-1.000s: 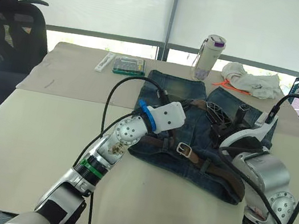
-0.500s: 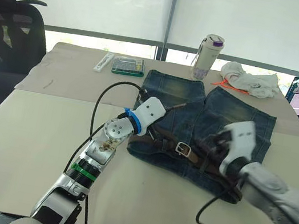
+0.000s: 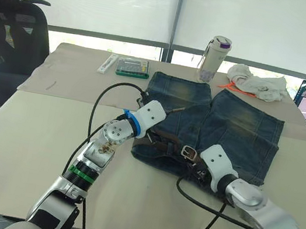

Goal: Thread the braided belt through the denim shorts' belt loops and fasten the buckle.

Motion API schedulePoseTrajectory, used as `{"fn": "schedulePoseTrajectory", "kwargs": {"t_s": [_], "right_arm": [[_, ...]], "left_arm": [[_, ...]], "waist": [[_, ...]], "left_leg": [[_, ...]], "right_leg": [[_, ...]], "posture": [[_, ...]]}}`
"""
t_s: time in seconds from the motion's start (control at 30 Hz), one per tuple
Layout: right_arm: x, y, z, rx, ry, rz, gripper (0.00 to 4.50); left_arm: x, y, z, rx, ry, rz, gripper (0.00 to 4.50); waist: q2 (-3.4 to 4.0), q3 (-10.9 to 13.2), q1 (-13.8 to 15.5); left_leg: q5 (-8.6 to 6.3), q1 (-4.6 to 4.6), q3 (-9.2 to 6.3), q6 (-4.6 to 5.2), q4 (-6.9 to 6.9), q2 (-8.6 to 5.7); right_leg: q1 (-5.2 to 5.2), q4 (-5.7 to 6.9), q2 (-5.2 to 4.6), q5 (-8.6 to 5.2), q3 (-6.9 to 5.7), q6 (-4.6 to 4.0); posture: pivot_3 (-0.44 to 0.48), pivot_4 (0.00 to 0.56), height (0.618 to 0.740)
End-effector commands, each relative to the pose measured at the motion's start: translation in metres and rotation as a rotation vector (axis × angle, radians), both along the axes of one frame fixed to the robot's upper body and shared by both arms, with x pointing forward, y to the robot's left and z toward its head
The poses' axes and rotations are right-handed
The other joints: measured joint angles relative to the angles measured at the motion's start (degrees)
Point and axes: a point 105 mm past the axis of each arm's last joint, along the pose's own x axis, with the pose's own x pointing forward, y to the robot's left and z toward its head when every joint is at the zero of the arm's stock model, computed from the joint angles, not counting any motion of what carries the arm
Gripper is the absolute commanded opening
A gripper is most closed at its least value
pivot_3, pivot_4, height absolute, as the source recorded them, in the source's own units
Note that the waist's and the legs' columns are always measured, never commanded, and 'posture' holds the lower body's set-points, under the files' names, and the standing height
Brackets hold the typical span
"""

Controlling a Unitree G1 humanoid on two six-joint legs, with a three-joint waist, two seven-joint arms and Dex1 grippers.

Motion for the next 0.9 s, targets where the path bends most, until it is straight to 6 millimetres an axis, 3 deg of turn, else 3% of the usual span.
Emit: {"fn": "schedulePoseTrajectory", "kwargs": {"t_s": [0.03, 0.13, 0.17, 0.47, 0.5, 0.9], "right_arm": [[0.004, -0.01, 0.006, -0.037, -0.039, -0.052, 3.41], [0.006, -0.013, 0.004, -0.026, -0.039, -0.094, 3.41], [0.007, -0.015, 0.005, -0.025, -0.047, -0.112, 3.18], [0.011, -0.026, 0.017, 0.067, -0.099, -0.214, 0.19], [0.011, -0.026, 0.018, 0.074, -0.101, -0.218, 0.01], [0.011, -0.018, 0.039, 0.329, -0.17, -0.257, 0.01]], "left_arm": [[-0.006, -0.005, 0.016, -0.003, -0.064, -0.033, 0.0], [-0.007, -0.004, 0.016, 0.0, -0.063, -0.033, 0.0], [-0.007, -0.004, 0.015, 0.002, -0.063, -0.034, 0.0], [-0.01, -0.005, 0.008, 0.034, -0.049, -0.049, 0.0], [-0.01, -0.005, 0.007, 0.035, -0.045, -0.05, 0.0], [-0.038, -0.034, -0.038, 0.133, 0.163, -0.202, 0.0]], "waist": [[0.0, 0.0, 0.1], [-0.01, 0.0, 0.1], [-0.01, 0.0, 0.1], [0.0, 0.0, 0.1], [0.0, 0.0, 0.1], [0.0, 0.0, 0.0]], "left_leg": [[0.0, 0.0, 0.0, 0.0, 0.01, 0.0], [0.0, 0.0, -0.01, 0.0, 0.03, 0.0], [0.0, 0.0, -0.01, 0.0, 0.02, -0.01], [0.02, 0.0, -0.01, -0.04, 0.04, -0.03], [0.02, 0.0, -0.01, -0.03, 0.04, -0.03], [0.04, 0.01, -0.01, -0.06, 0.05, -0.03]], "right_leg": [[0.0, 0.0, 0.0, 0.0, 0.0, 0.0], [0.02, 0.0, 0.0, 0.0, -0.02, 0.0], [0.01, 0.01, 0.0, 0.0, -0.01, 0.0], [0.03, 0.03, 0.0, 0.0, -0.02, 0.0], [0.03, 0.04, 0.0, 0.0, -0.02, 0.0], [0.02, 0.09, 0.0, 0.0, -0.01, 0.0]], "posture": [[0.0, 0.15, 0.737], [0.0, 0.15, 0.737], [0.0, 0.15, 0.737], [0.0, 0.15, 0.737], [0.0, 0.15, 0.737], [0.0, 0.15, 0.737]]}}
